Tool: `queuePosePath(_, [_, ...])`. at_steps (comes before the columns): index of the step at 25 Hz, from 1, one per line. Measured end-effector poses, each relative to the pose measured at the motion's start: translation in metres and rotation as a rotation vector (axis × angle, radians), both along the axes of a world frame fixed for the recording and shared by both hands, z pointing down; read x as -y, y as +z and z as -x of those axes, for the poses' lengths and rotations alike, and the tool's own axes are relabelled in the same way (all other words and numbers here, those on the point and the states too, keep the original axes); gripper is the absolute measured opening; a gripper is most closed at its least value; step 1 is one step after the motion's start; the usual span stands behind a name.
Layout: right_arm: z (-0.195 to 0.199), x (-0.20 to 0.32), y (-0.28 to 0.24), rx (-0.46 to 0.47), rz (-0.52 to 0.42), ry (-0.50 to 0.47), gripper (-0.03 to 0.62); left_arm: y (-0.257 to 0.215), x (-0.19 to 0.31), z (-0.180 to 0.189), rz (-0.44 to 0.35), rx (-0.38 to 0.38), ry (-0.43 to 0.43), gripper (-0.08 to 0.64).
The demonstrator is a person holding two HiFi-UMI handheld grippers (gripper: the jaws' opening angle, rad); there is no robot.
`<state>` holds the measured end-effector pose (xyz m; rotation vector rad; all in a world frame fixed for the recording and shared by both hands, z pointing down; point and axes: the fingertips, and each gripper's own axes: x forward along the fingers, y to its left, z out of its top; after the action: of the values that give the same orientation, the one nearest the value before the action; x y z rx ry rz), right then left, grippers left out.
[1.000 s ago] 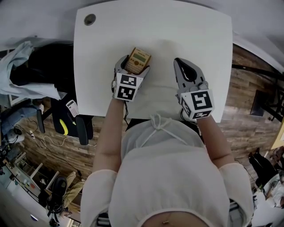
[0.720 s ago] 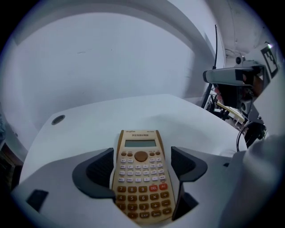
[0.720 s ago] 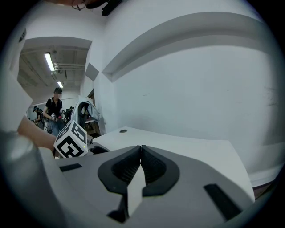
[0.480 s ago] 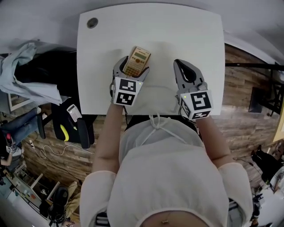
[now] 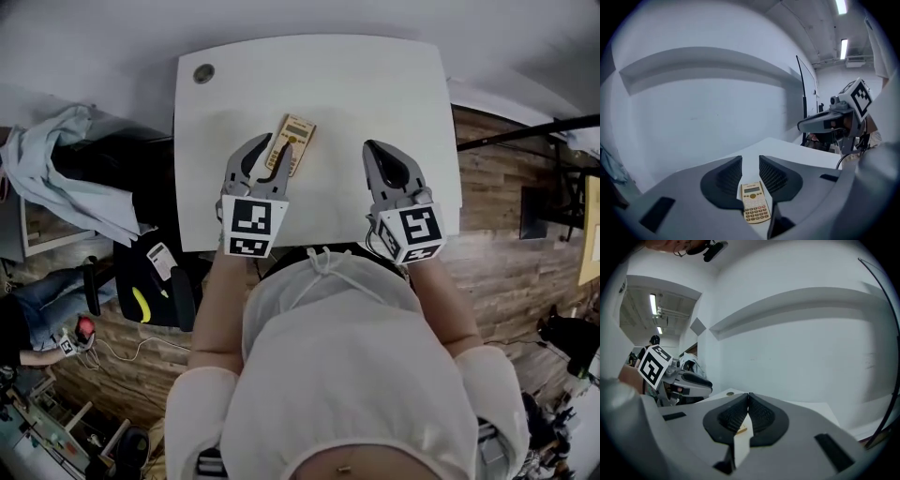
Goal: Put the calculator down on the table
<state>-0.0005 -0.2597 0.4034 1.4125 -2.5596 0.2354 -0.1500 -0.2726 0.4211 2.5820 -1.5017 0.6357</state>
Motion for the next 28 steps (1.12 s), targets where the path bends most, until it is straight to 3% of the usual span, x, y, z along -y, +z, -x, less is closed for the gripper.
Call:
queuePosePath(6, [-0.002,-0.023,-0.035,0.032,-0.080,0.026,0.006,-0.062,-0.020,0.017,-0.149,-0.049,-0.012,0.049])
queuePosePath(12, [0.001,-0.036,-0.063,0.019,-0.142,0.023,0.006,-0.111,-0.043,0.038,-0.275,-0.102,-0.020,0.023])
queuePosePath(21, [0.010,-0.045,-0.089,-0.004,-0.228,0.006,0.003,-0.132,-0.059,0.046,-0.319,-0.134,0.000,0.021])
queuePosePath(28, [0.011,-0.043,-0.082,-0.005,-0.203,0.005,0.003,-0.127,-0.056,0.045,-0.302,-0.144,0.010,0.021])
